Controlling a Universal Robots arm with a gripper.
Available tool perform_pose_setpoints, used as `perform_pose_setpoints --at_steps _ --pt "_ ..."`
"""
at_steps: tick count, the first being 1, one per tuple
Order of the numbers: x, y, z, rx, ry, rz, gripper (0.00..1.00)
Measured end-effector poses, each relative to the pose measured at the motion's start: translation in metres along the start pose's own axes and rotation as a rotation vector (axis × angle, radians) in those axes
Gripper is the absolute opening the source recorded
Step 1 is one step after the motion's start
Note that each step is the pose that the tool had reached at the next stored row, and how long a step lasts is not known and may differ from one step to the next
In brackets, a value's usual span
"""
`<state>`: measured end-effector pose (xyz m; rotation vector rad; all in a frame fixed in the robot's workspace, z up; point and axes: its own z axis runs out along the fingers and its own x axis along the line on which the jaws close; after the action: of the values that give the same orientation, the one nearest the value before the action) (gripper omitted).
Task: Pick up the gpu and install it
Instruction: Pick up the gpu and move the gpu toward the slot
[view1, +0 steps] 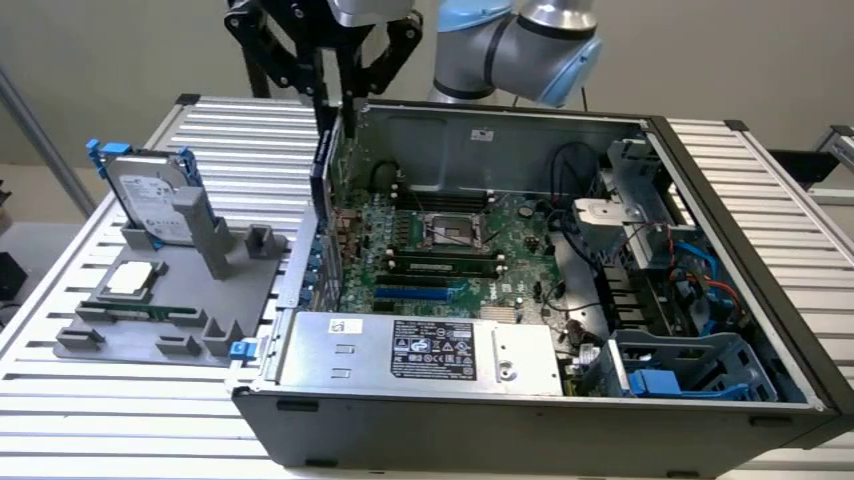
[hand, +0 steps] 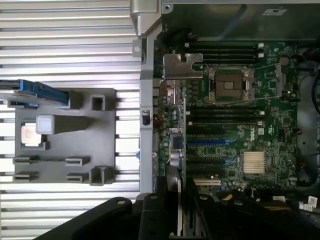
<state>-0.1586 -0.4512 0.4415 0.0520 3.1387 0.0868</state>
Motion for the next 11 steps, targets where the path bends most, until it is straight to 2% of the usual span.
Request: perform_pose_setpoints --at_steps 5,11 --pt "-0.023 0.0007 0.0015 0.0000 0.0000 0.000 0.00" --pt "-0.050 0.0010 0.0118 0.0033 -0.0001 0.000 0.00"
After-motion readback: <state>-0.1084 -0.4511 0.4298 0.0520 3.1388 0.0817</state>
